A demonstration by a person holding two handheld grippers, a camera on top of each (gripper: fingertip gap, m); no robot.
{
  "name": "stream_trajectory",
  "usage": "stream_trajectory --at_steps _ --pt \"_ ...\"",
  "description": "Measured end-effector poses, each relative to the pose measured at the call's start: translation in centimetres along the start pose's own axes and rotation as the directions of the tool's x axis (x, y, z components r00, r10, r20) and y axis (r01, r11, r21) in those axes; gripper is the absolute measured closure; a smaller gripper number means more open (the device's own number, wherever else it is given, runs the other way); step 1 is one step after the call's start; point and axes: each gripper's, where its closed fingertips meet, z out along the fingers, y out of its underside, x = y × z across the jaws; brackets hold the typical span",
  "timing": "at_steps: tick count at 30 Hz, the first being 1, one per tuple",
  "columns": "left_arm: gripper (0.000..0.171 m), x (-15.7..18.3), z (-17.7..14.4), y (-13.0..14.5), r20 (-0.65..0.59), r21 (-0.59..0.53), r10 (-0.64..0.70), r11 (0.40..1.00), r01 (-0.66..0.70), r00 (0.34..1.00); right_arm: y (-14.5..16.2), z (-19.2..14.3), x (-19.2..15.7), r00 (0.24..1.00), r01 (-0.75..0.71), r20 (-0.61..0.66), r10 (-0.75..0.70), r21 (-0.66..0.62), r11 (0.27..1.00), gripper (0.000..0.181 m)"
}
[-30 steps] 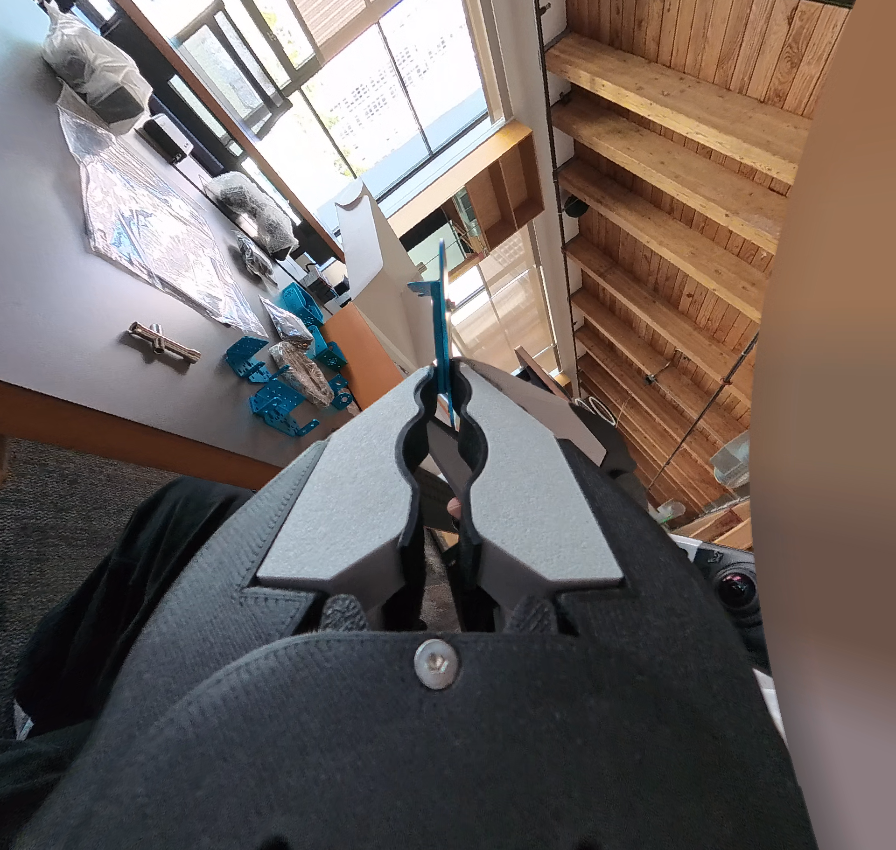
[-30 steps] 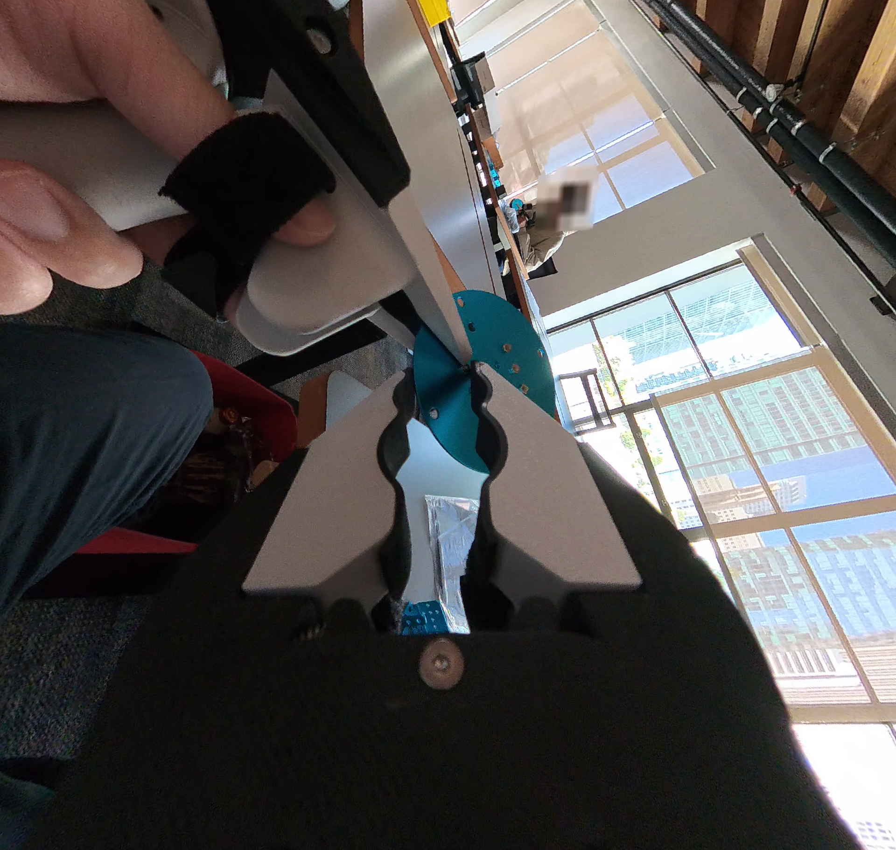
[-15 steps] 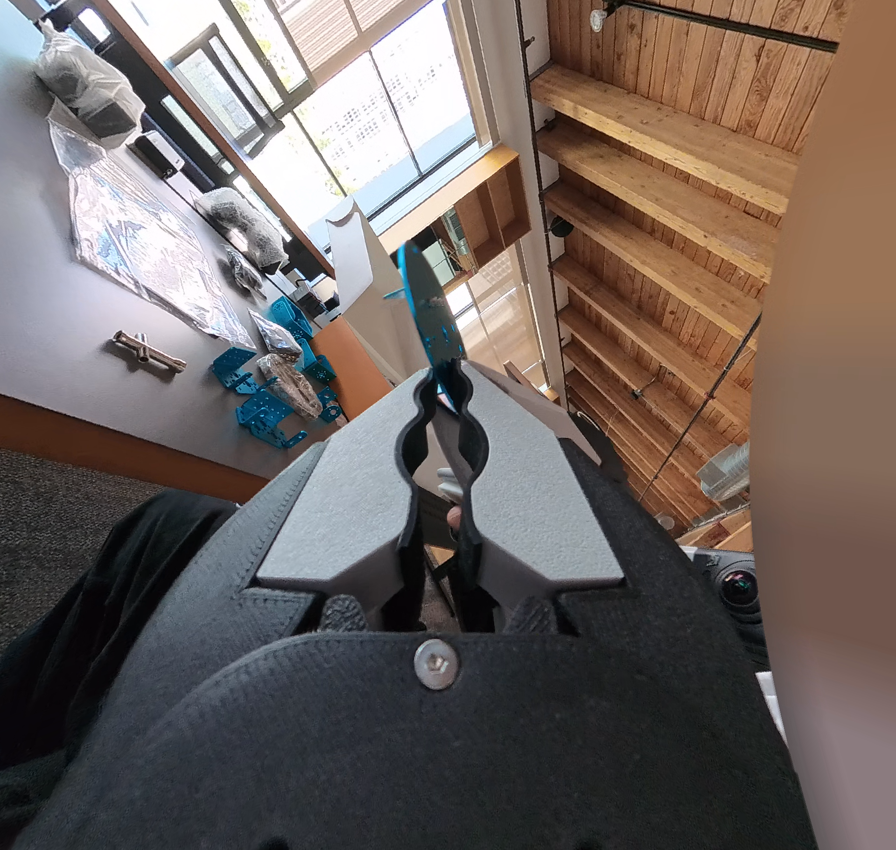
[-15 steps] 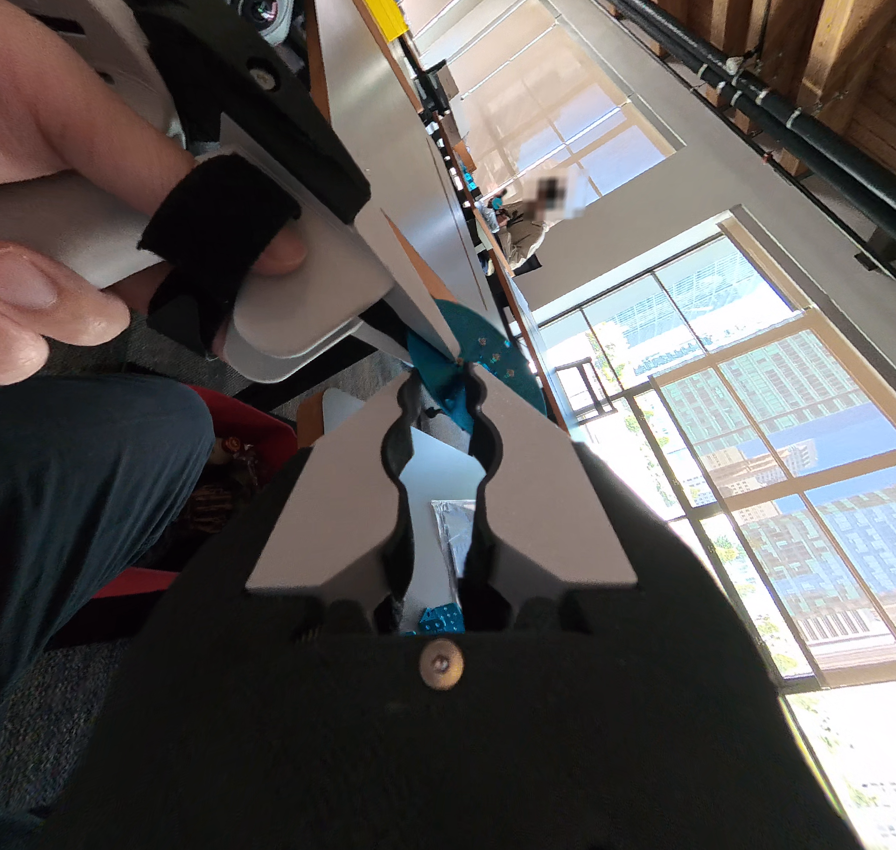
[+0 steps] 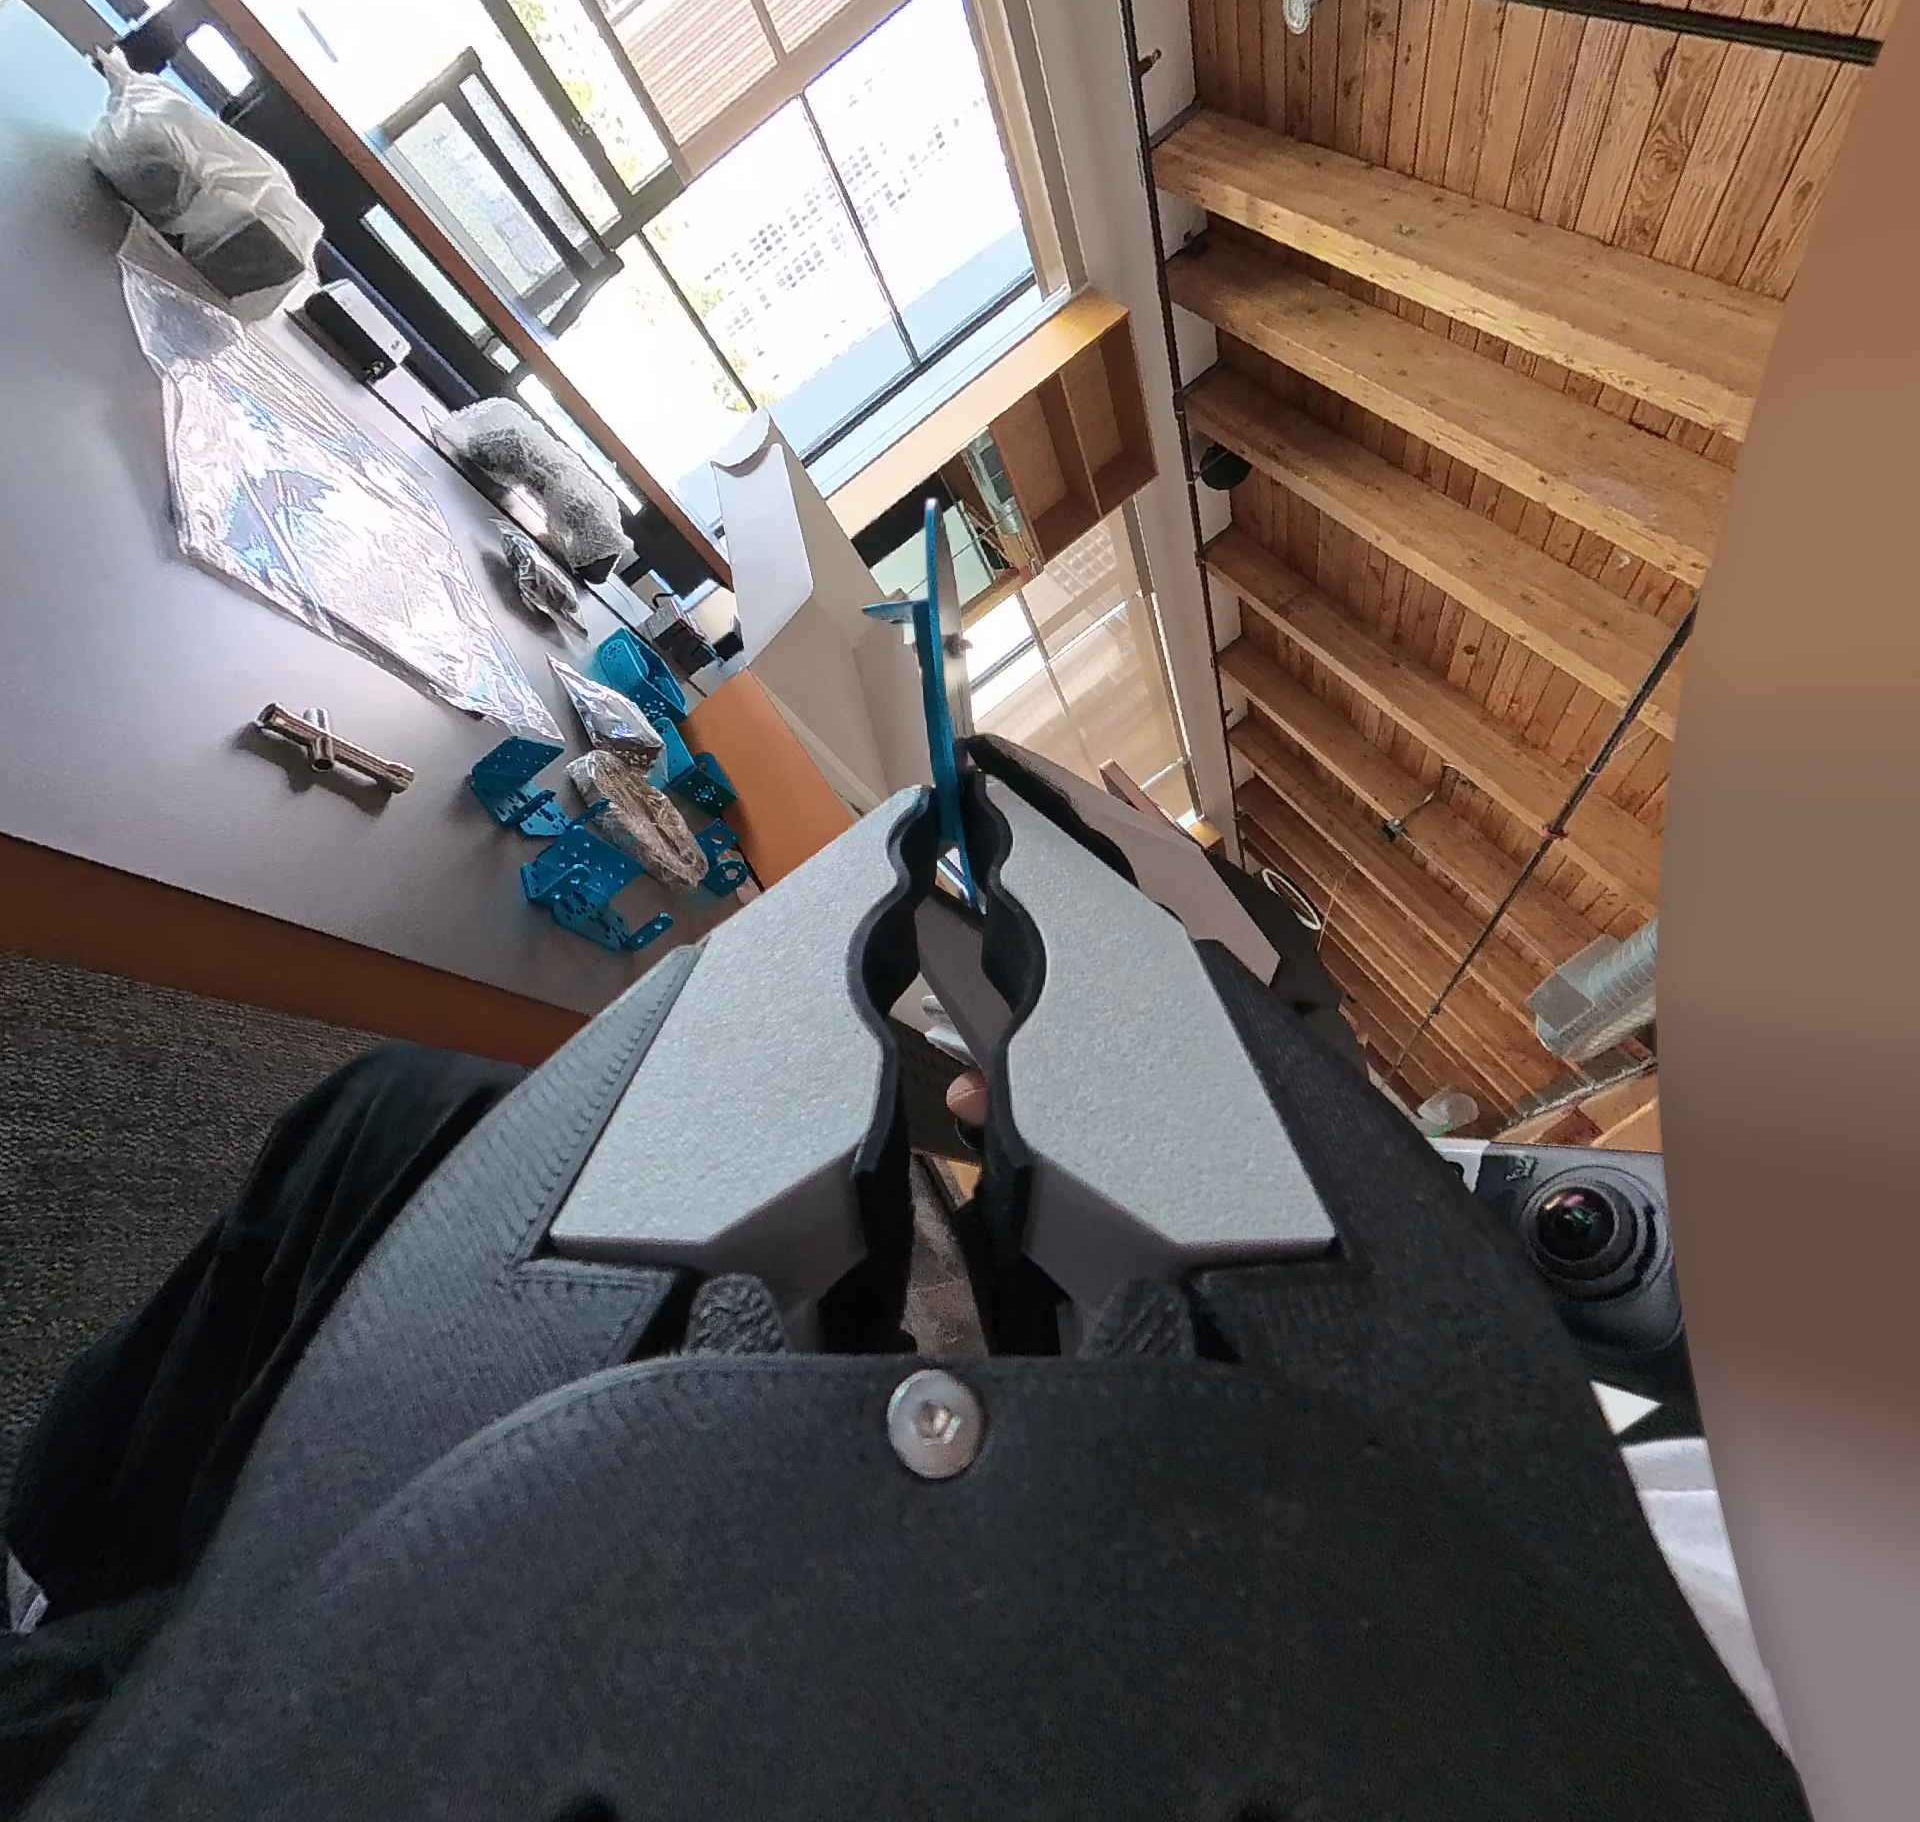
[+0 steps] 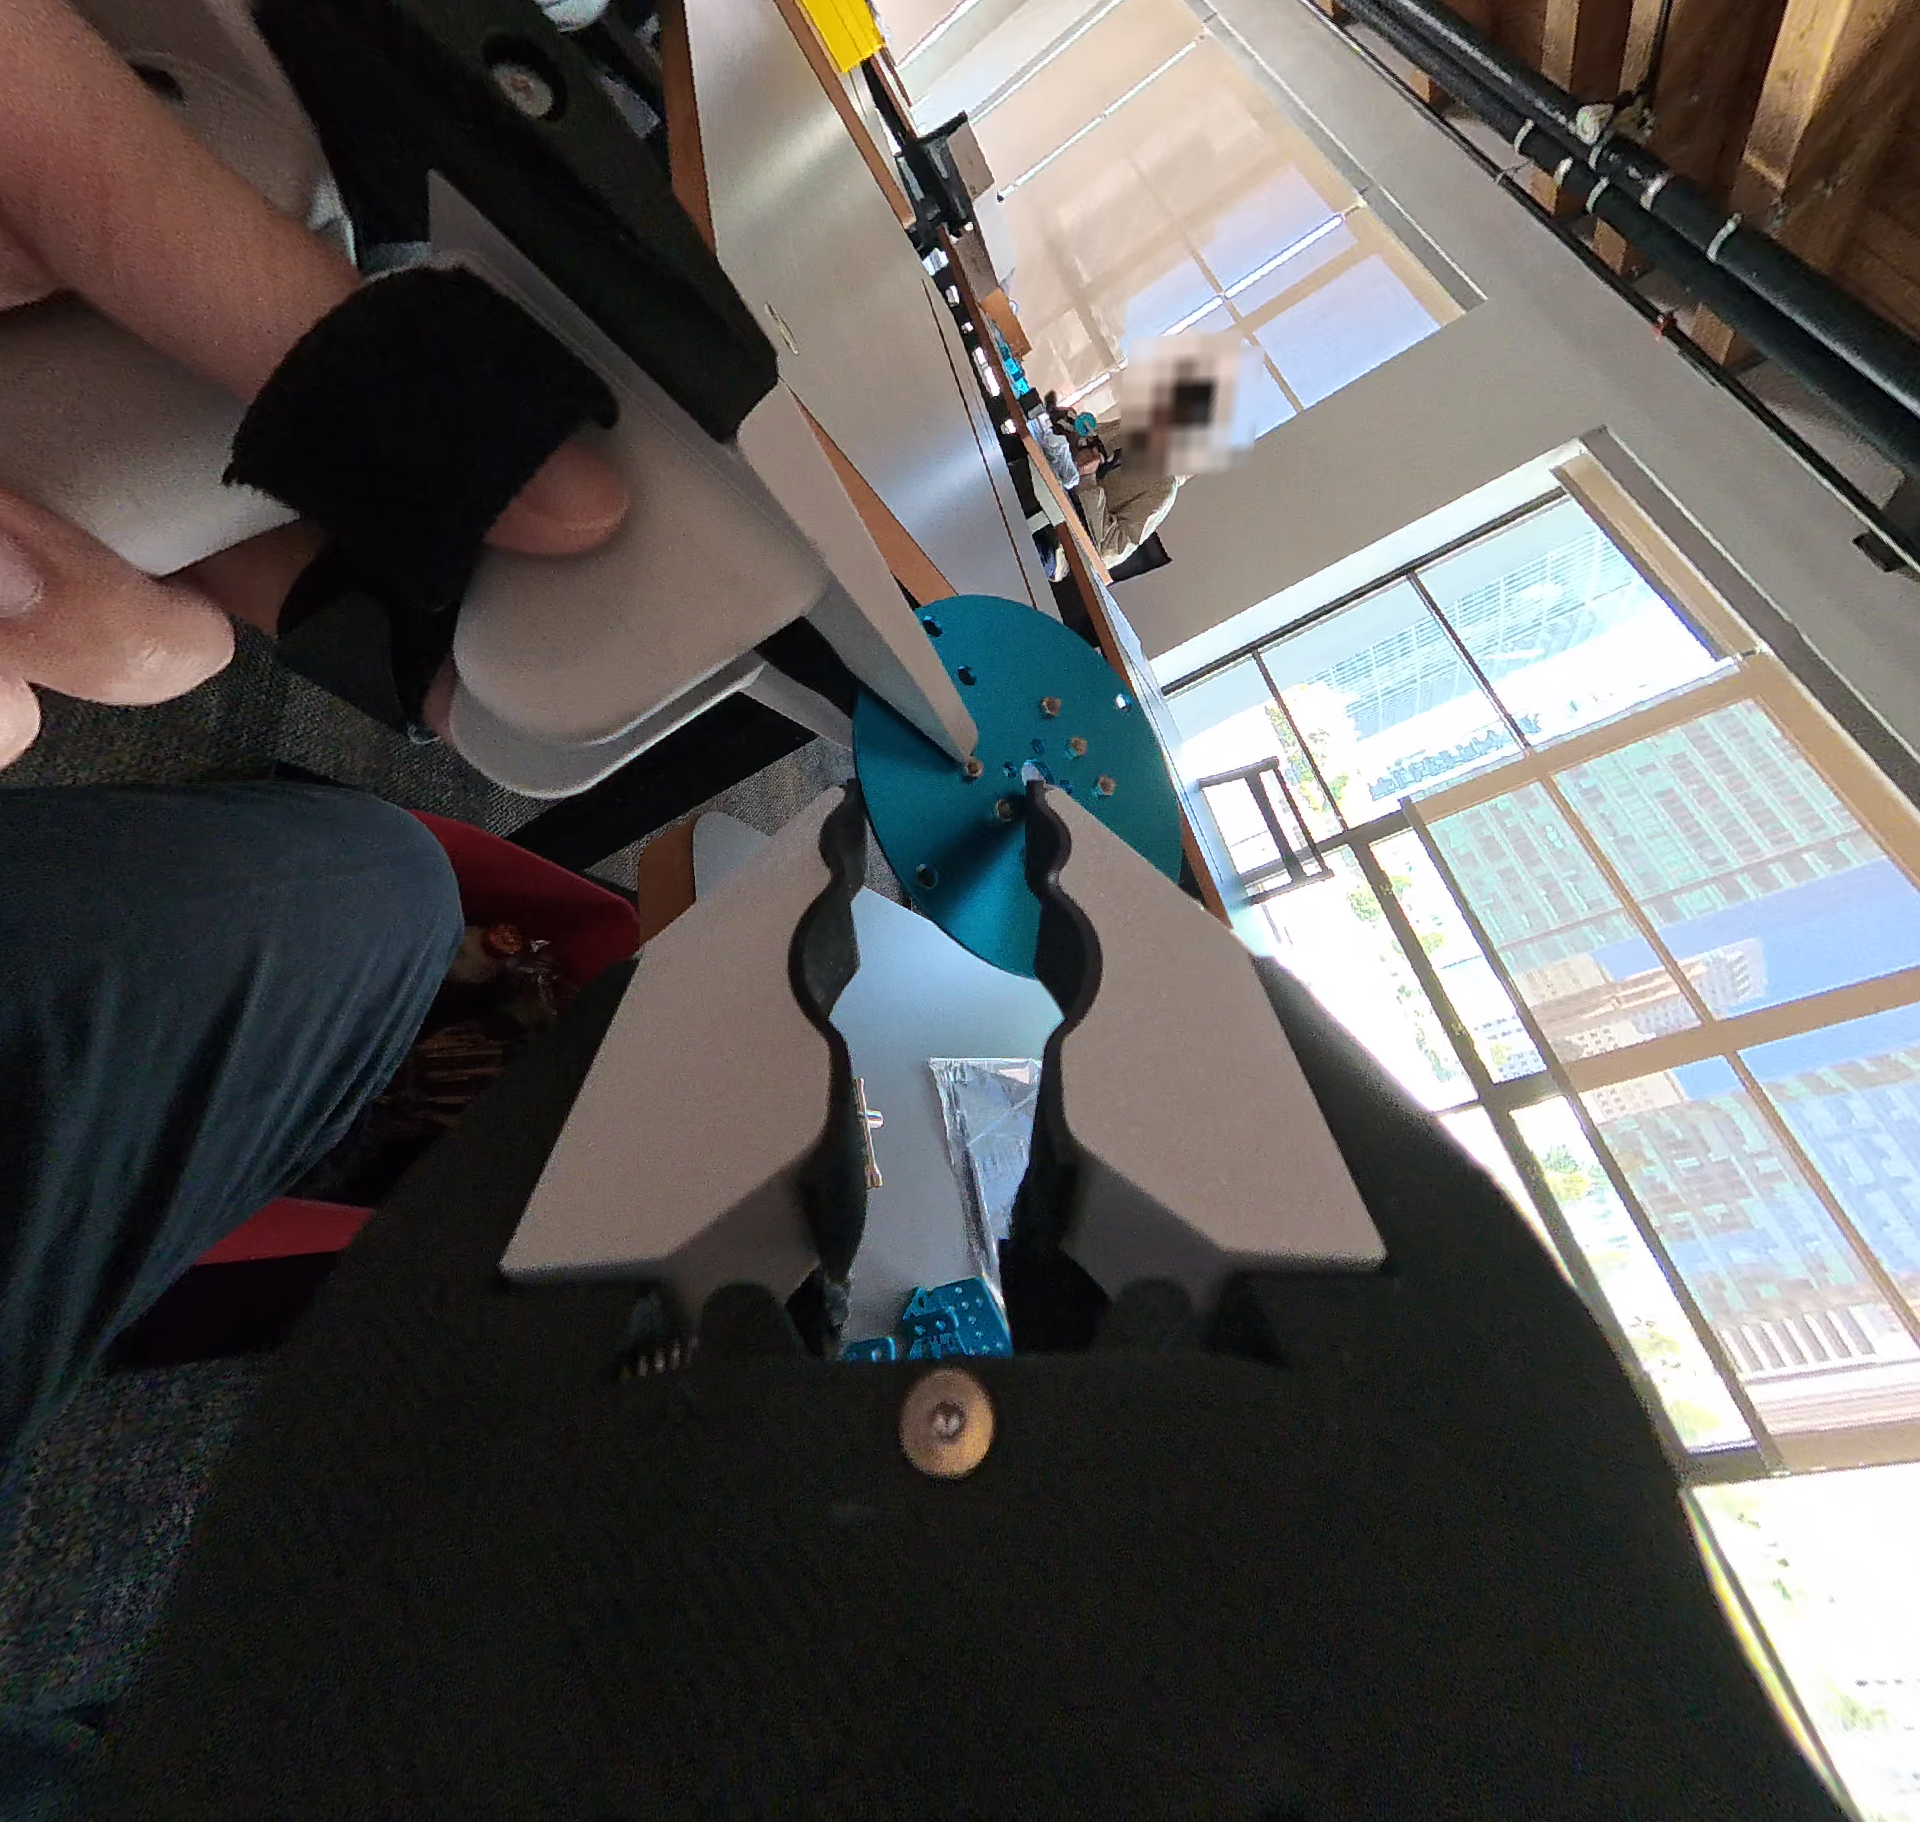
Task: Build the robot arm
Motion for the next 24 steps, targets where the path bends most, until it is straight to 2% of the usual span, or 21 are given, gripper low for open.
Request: stream_trajectory --at_steps 17,18,20,24 --pt "0.168 0.7 -0.1 -0.9 0.002 0.064 0.023 0.998 -0.023 1.0 -0.7 -0.1 1.1 0.993 0.003 -0.121 -0.003 0.001 1.0 0.159" --pt "0.168 0.8 -0.1 -0.9 -0.001 0.065 0.024 0.998 -0.023 1.0 -0.8 -0.1 1.2 0.99 0.037 -0.138 -0.036 0.006 0.999 0.159" --pt "0.168 0.6 -0.2 -0.9 0.01 0.063 0.026 0.998 -0.027 1.0 -0.9 -0.3 2.1 0.973 0.095 -0.212 -0.089 0.019 0.995 0.133" --pt "0.168 0.2 -0.3 -0.7 0.014 0.055 0.022 0.998 -0.023 1.0 -0.1 0.1 1.5 0.993 -0.025 -0.112 0.026 0.011 1.0 0.134"
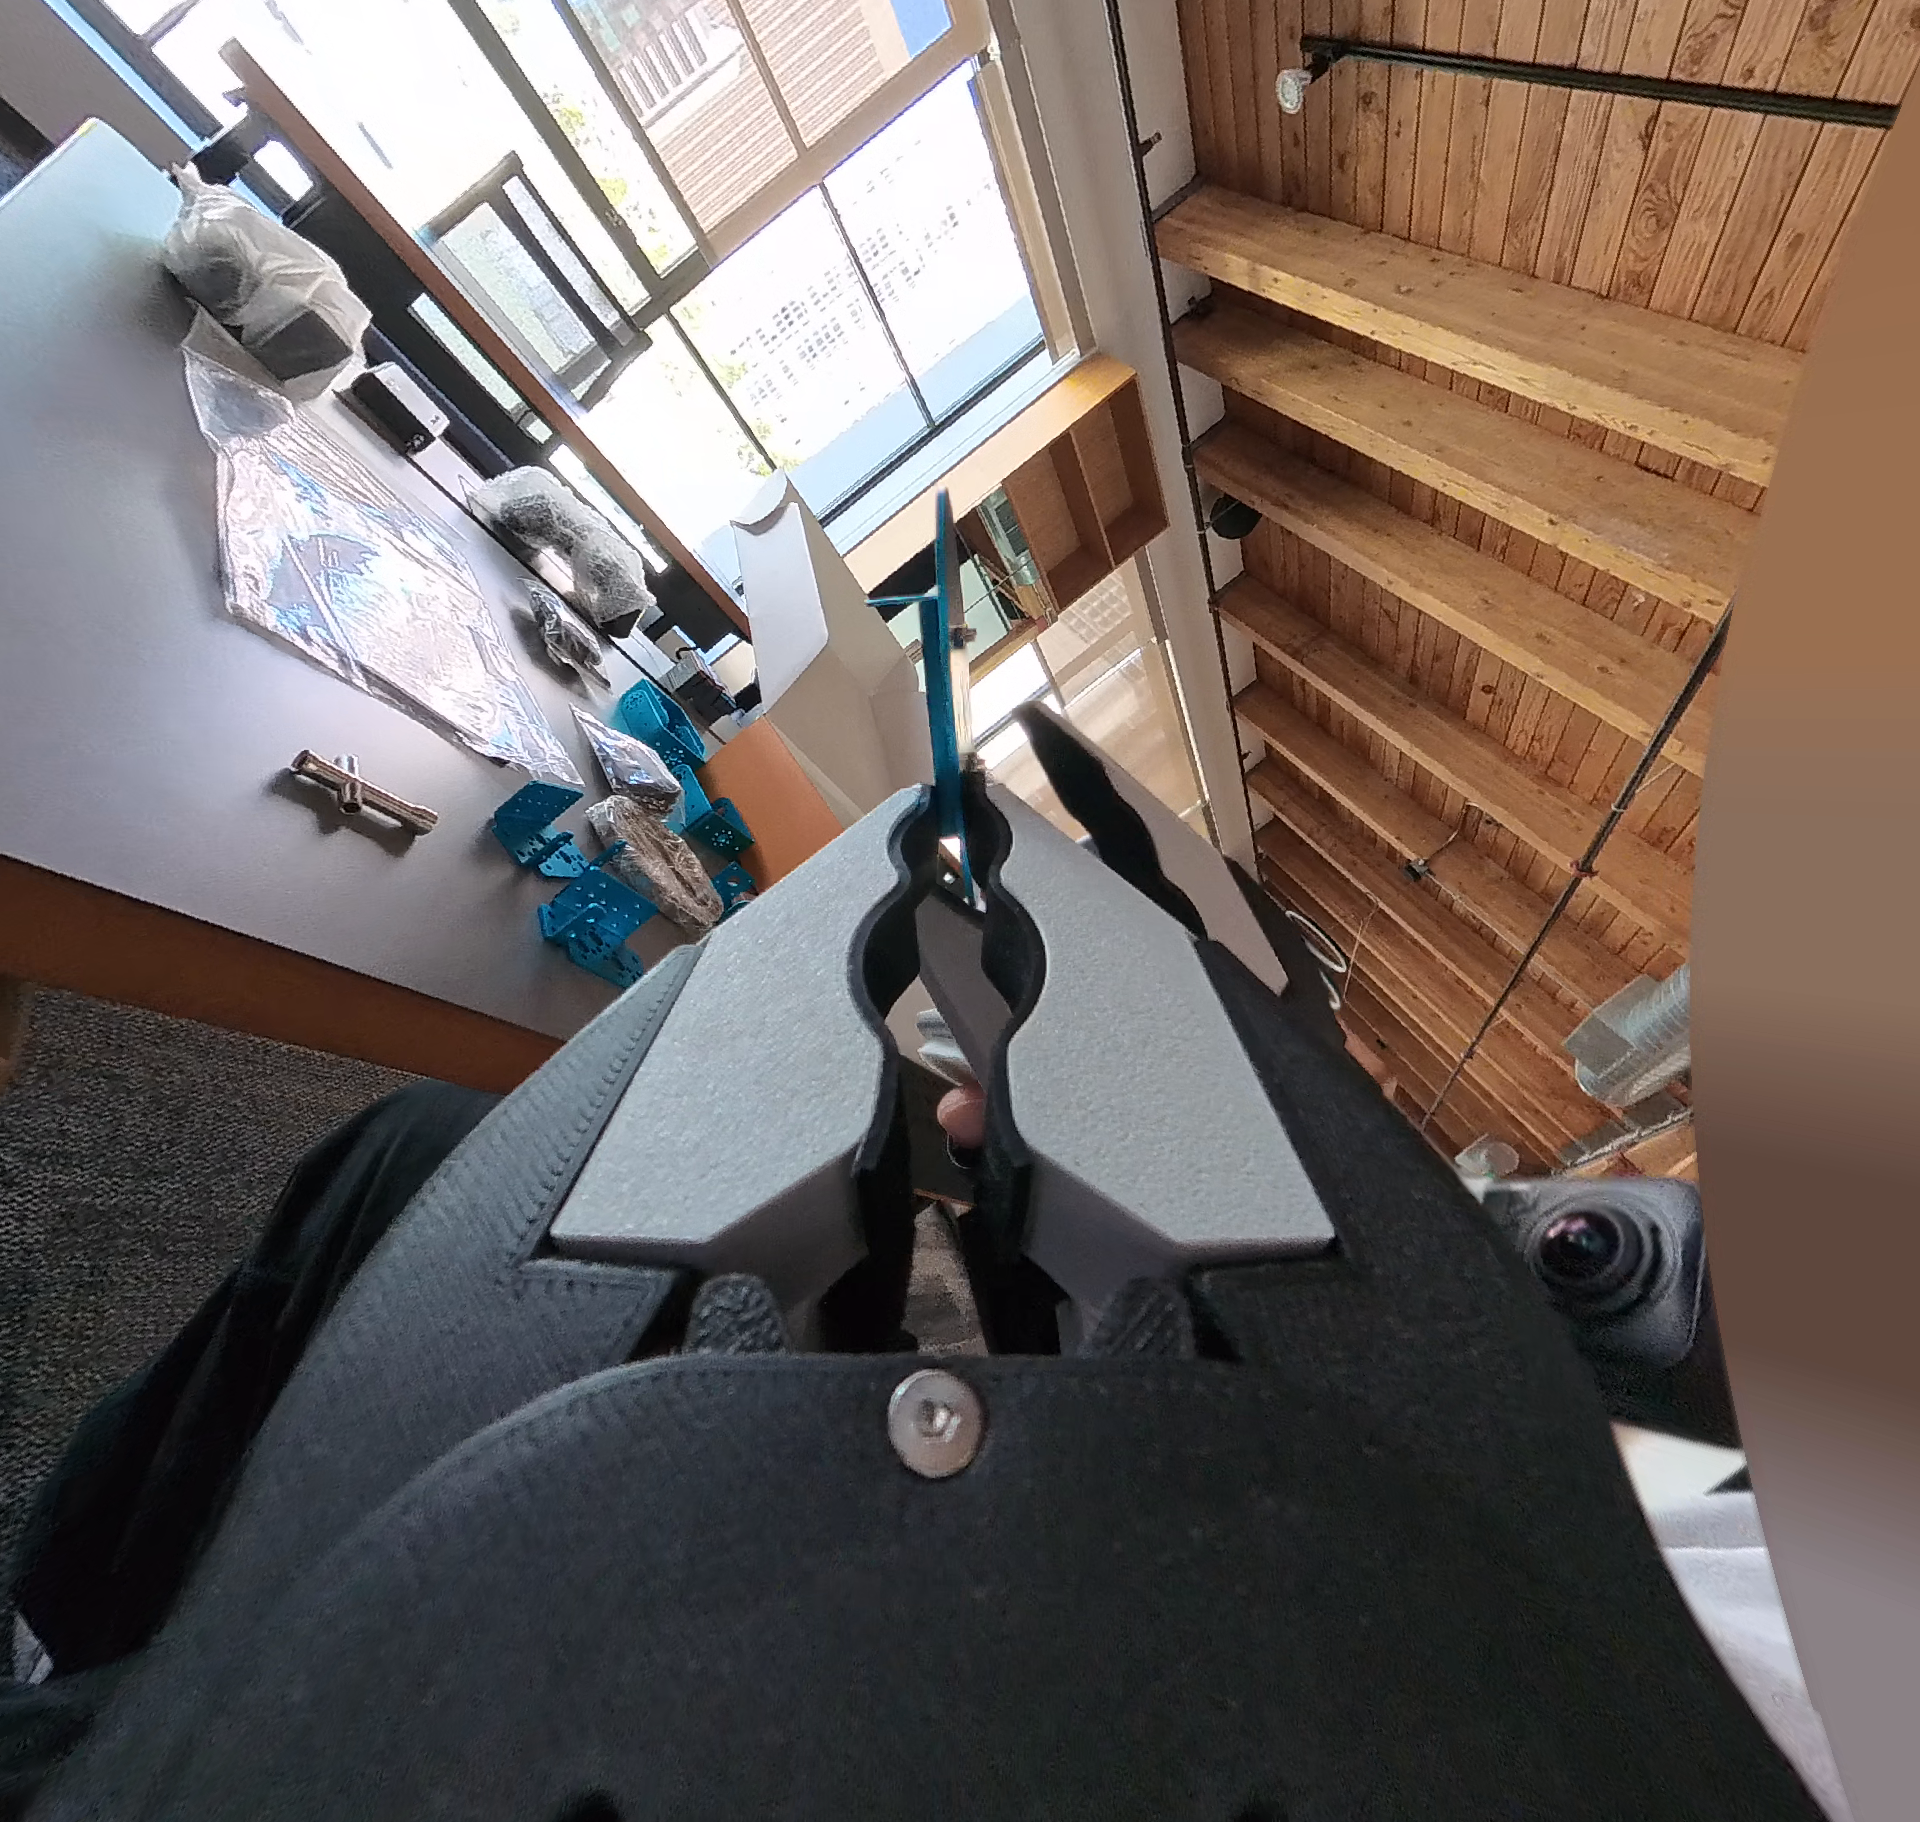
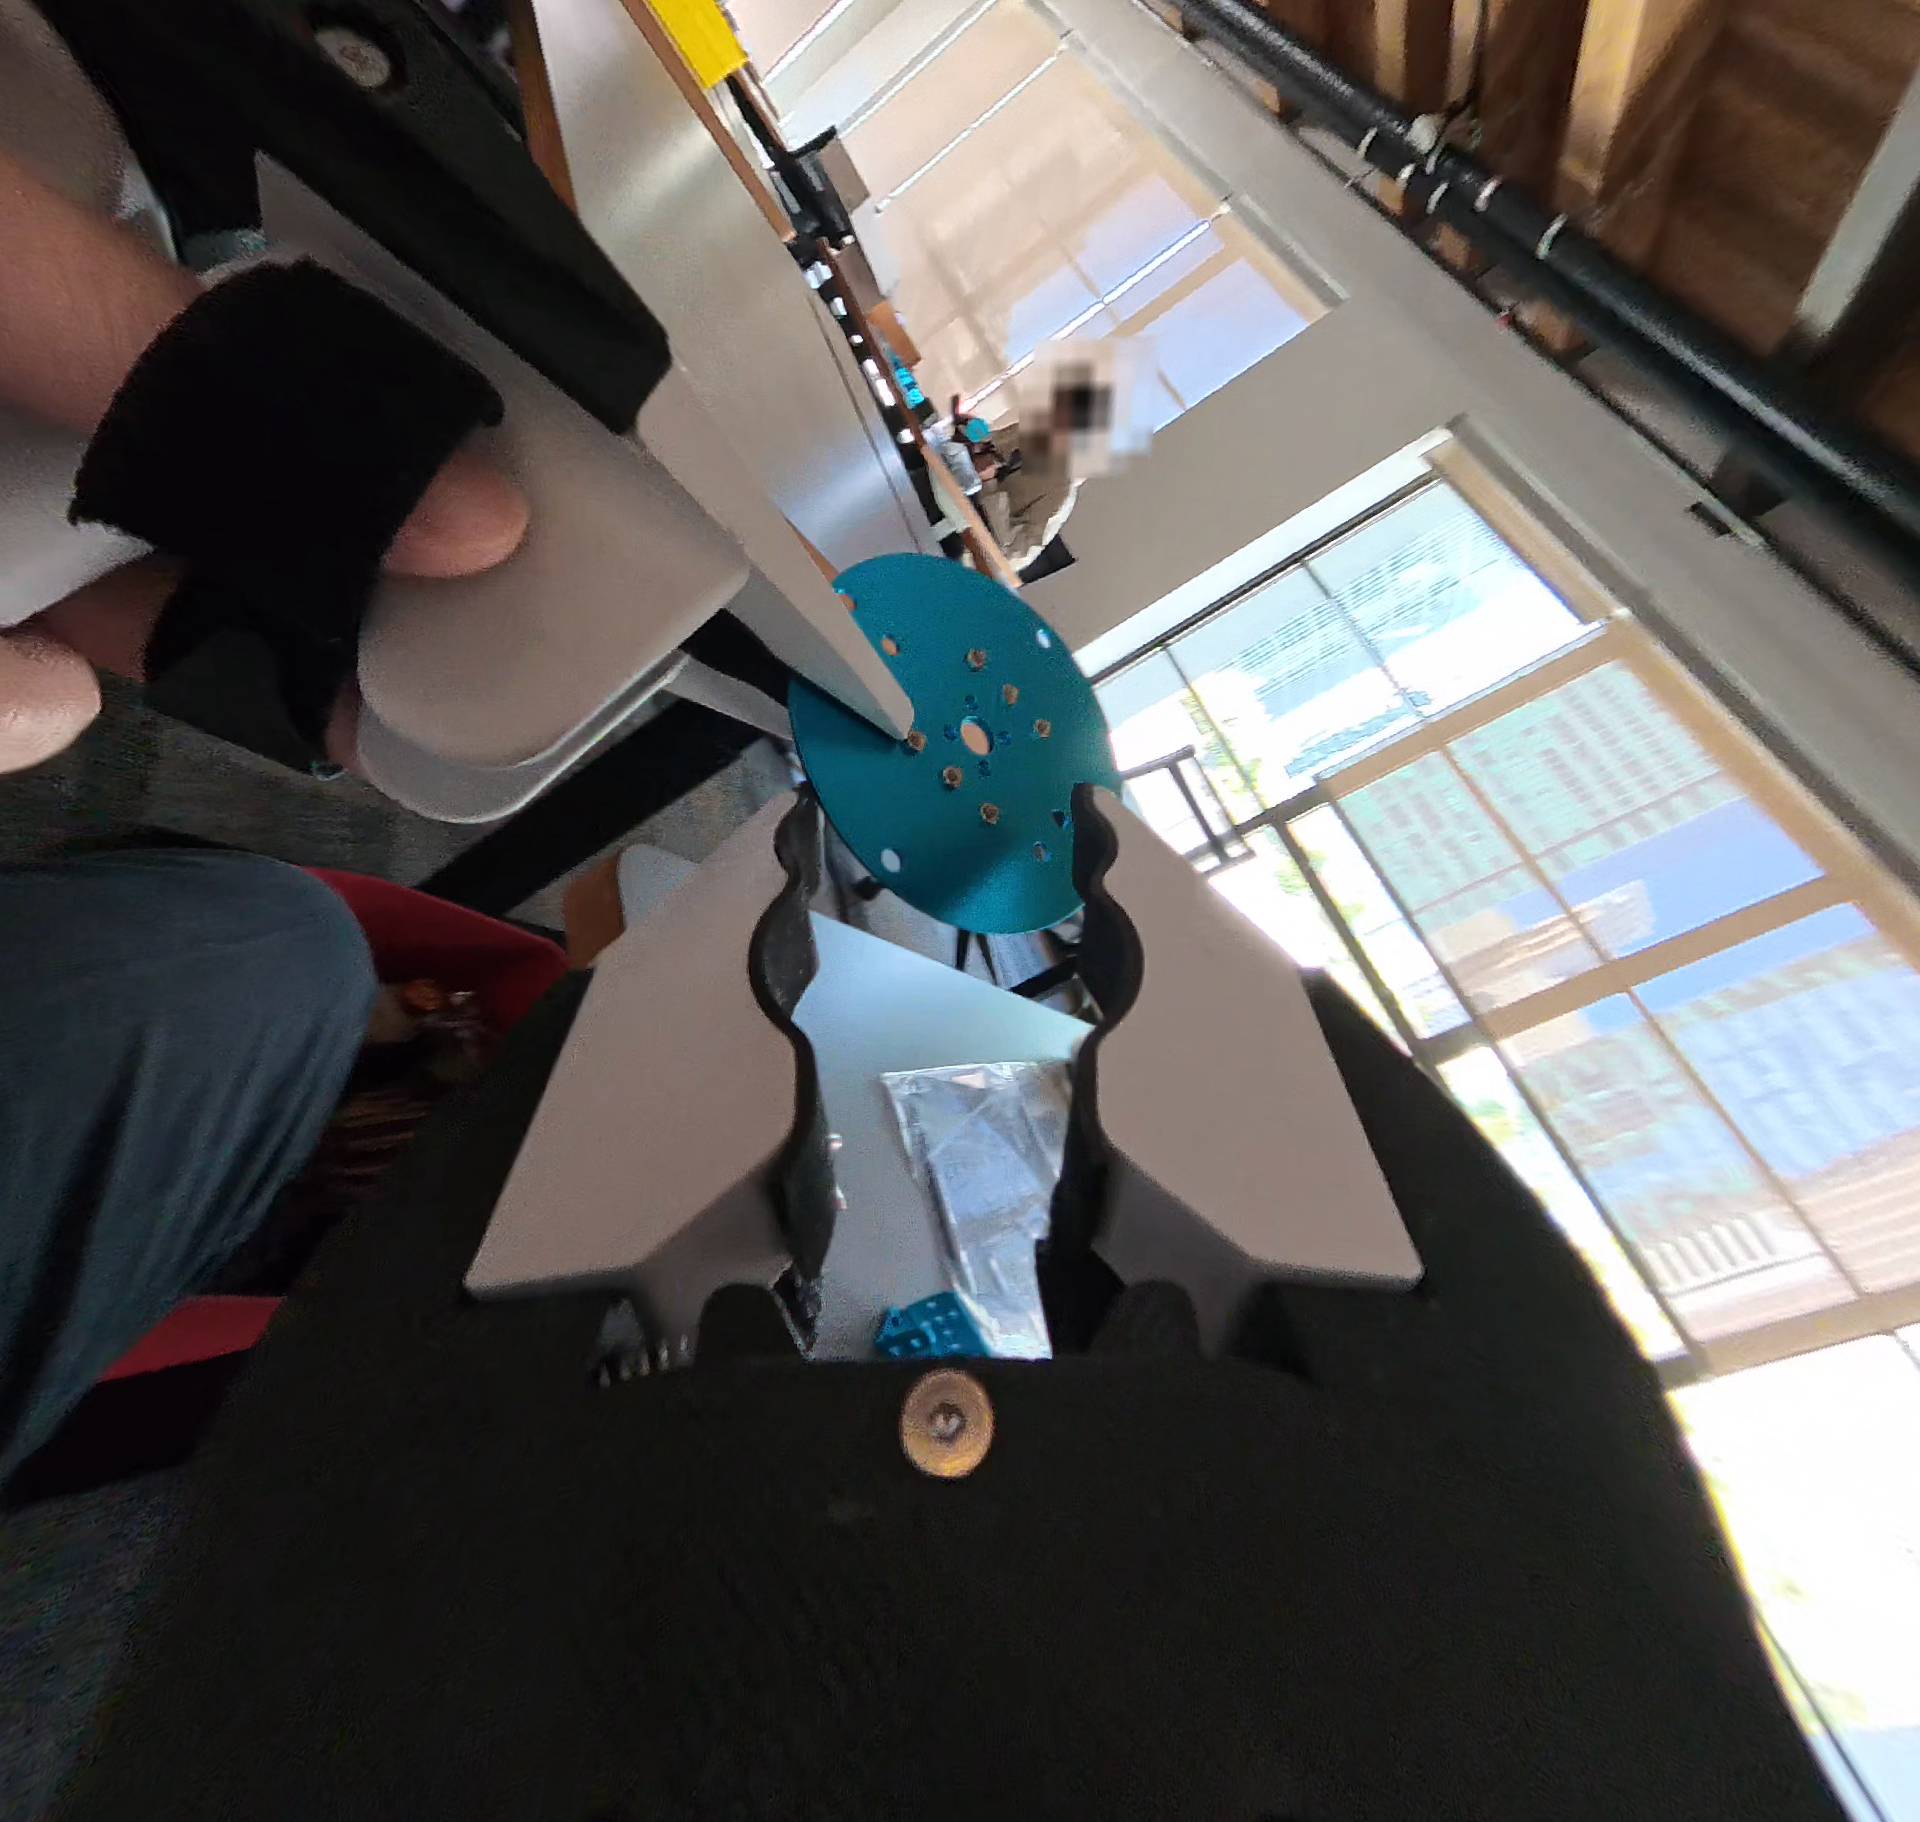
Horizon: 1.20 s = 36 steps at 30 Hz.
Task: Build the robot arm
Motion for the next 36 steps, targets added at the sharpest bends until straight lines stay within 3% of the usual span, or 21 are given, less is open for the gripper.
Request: stream_trajectory --at_steps 4,15,20,22,24,28,31,36 --pt "0.168 0.5 0.0 0.0 -0.008 -0.006 0.037 0.999 -0.037 0.999 -0.1 -0.2 -0.4 0.999 0.001 0.042 -0.001 0.008 1.0 0.148" --pt "0.167 0.5 0.1 0.0 0.002 0.003 0.039 0.999 -0.039 0.999 0.1 -0.3 -0.1 0.997 -0.078 0.019 0.078 -0.017 0.997 0.153" --pt "0.167 0.3 0.1 0.1 -0.002 0.001 0.02 1.0 -0.02 1.0 0.0 -0.4 0.0 1.0 -0.031 -0.006 0.031 -0.01 0.999 0.158" --pt "0.168 -0.1 -0.1 0.0 0.003 -0.001 0.006 1.0 -0.006 1.0 0.2 -0.2 -0.4 0.999 -0.03 0.016 0.03 0.004 1.0 0.147" --pt "0.169 -0.7 -0.3 -0.3 0.009 -0.003 -0.009 1.0 0.009 1.0 -0.2 -0.5 -0.6 0.999 -0.028 0.039 0.026 0.058 0.998 0.125" --pt "0.168 -1.0 -0.4 0.5 -0.008 -0.087 -0.002 0.996 0.001 1.0 -0.9 -1.4 -1.3 0.986 -0.03 0.165 0.003 0.164 0.986 0.118" --pt "0.168 -0.6 -0.5 1.1 -0.035 -0.139 0.002 0.99 -0.007 0.999 -0.3 -1.3 -1.3 0.962 -0.045 0.271 -0.009 0.193 0.98 0.1" --pt "0.169 0.2 -0.7 2.2 -0.07 -0.225 0.015 0.974 -0.03 0.997 0.7 -1.5 -1.3 0.929 -0.022 0.364 -0.064 0.226 0.974 0.106"
